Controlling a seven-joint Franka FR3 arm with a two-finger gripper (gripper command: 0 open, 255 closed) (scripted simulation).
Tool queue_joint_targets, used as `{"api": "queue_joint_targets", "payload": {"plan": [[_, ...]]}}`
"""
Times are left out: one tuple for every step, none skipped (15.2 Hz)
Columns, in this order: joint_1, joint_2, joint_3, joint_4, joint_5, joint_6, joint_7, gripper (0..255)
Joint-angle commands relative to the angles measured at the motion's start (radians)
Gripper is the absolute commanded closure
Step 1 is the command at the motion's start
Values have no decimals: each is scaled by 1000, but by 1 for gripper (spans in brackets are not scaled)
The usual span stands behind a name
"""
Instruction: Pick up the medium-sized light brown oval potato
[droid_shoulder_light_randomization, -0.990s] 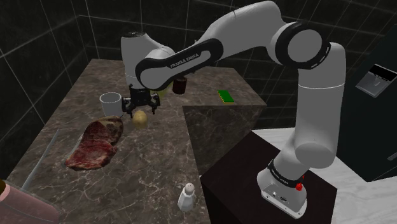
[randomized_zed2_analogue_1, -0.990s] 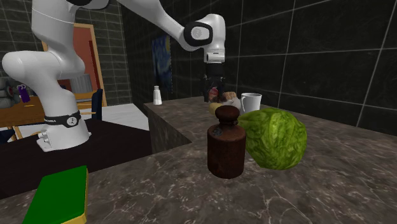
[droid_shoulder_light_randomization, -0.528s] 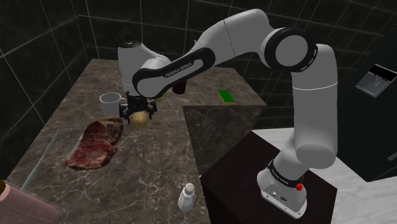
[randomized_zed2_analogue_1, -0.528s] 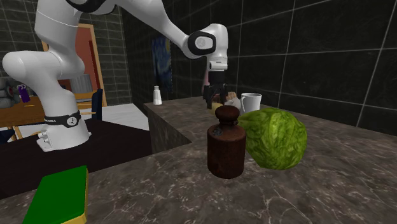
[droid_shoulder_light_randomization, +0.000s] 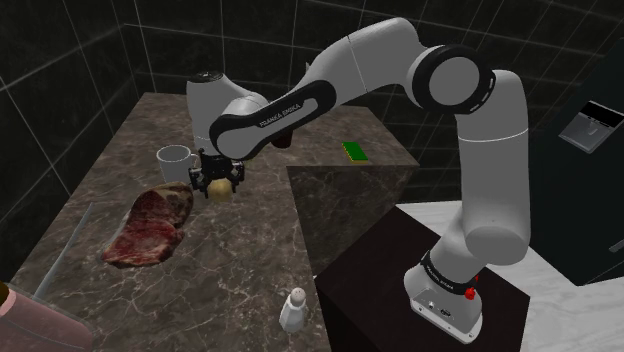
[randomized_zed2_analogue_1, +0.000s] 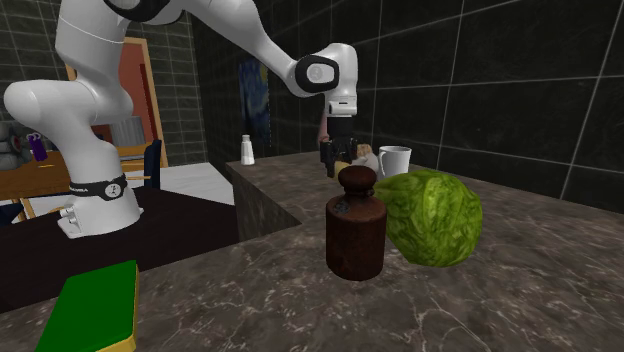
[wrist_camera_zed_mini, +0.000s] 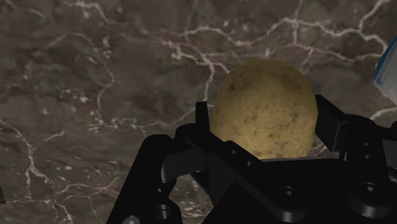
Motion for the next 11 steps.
{"api": "queue_joint_targets", "payload": {"plan": [[0, 1, 0, -1, 0, 0, 0, 255], [0, 2, 0, 0, 0, 0, 0, 255], [0, 1, 0, -2, 0, 0, 1, 255], [0, 2, 0, -1, 0, 0, 0, 255], [0, 1, 0, -2, 0, 1, 1, 255], [-1, -6, 2, 1, 3, -9, -2, 255], [-3, -13, 4, 4, 7, -18, -5, 255], [-4, -20, 6, 8, 11, -28, -7, 255], [-5, -27, 9, 11, 14, -38, -10, 255], [-6, -33, 11, 15, 18, -48, -12, 255], [-7, -40, 13, 19, 21, -58, -15, 255]]}}
